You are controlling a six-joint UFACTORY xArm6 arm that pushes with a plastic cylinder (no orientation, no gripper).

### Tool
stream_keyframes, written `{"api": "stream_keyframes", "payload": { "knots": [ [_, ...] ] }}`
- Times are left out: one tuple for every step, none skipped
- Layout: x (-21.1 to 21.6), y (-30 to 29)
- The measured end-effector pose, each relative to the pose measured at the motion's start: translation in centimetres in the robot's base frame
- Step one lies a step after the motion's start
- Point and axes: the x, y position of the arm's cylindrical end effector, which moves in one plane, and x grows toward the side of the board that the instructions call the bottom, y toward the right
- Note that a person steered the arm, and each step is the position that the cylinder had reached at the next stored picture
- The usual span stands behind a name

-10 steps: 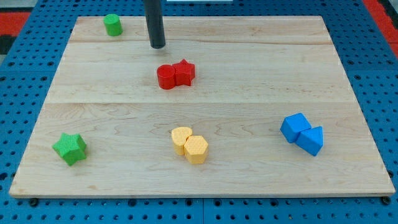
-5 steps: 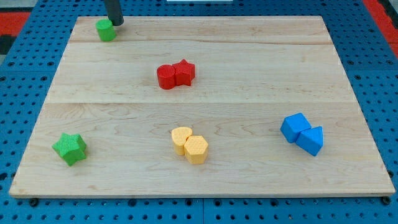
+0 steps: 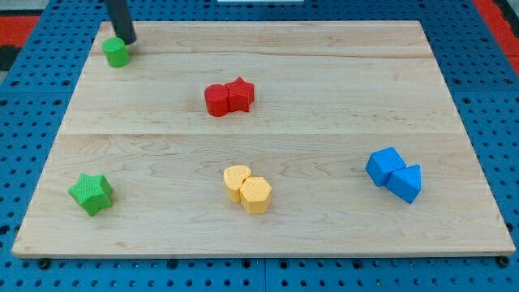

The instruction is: Slide the green circle close to the green star

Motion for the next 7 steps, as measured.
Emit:
{"api": "stream_keyframes", "payload": {
  "knots": [
    [0.8,-2.0],
    [2.3,1.2],
    [4.1,2.9],
    [6.0,0.4],
    [6.1,-1.0],
    [7.6,0.5],
    [9.7,0.9]
  ]
}}
